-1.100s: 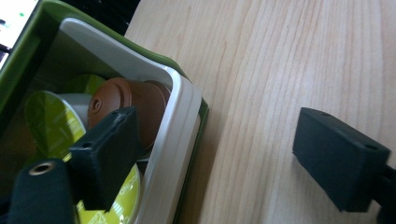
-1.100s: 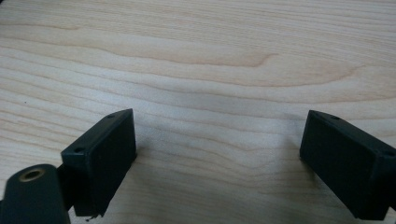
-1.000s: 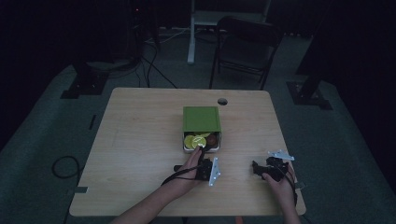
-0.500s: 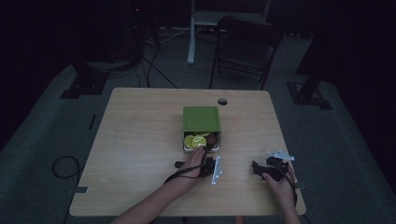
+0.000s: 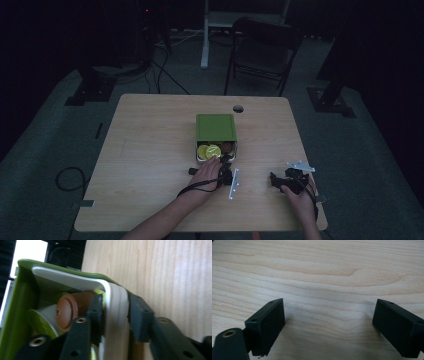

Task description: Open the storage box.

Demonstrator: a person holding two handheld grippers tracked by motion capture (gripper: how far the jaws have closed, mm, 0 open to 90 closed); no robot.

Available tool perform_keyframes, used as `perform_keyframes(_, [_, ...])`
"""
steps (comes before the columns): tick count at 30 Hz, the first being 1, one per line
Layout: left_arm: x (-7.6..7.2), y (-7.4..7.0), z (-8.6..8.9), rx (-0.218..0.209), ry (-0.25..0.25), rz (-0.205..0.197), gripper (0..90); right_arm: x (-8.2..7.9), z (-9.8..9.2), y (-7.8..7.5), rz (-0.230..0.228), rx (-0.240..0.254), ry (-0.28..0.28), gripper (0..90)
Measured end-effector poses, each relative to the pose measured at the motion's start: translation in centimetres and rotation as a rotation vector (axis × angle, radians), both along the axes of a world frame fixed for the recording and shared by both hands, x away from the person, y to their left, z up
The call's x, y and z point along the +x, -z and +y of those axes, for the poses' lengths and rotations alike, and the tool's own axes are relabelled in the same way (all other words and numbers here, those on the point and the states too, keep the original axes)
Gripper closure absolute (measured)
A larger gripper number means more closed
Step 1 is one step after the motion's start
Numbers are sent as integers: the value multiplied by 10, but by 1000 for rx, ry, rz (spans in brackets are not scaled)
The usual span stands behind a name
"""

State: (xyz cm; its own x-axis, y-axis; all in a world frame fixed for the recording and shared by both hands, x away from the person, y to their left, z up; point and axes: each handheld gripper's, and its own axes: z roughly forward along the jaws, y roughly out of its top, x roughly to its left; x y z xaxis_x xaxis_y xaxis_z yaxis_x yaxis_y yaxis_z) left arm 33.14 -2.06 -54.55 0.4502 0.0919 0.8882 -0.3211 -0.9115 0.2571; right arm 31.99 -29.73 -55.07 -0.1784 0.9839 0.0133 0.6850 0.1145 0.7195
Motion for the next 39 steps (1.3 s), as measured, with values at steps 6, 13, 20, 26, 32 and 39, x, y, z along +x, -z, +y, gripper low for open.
perform_keyframes(6, [1, -1, 0, 35, 14, -12, 712, 0, 0, 0, 0, 0, 0, 103])
perform_keyframes(13, [-2, -4, -2, 59, -5, 2, 719, 0, 0, 0, 0, 0, 0, 103])
perform_keyframes(20, [-7, -5, -2, 61, 2, 7, 721, 0, 0, 0, 0, 0, 0, 103])
perform_keyframes(26, [-14, -6, -1, 75, 6, 12, 724, 0, 0, 0, 0, 0, 0, 103])
perform_keyframes(32, [-24, -7, -1, 88, 9, 12, 725, 0, 0, 0, 0, 0, 0, 103])
perform_keyframes(39, [-35, -6, 0, 86, 21, 14, 726, 0, 0, 0, 0, 0, 1, 103])
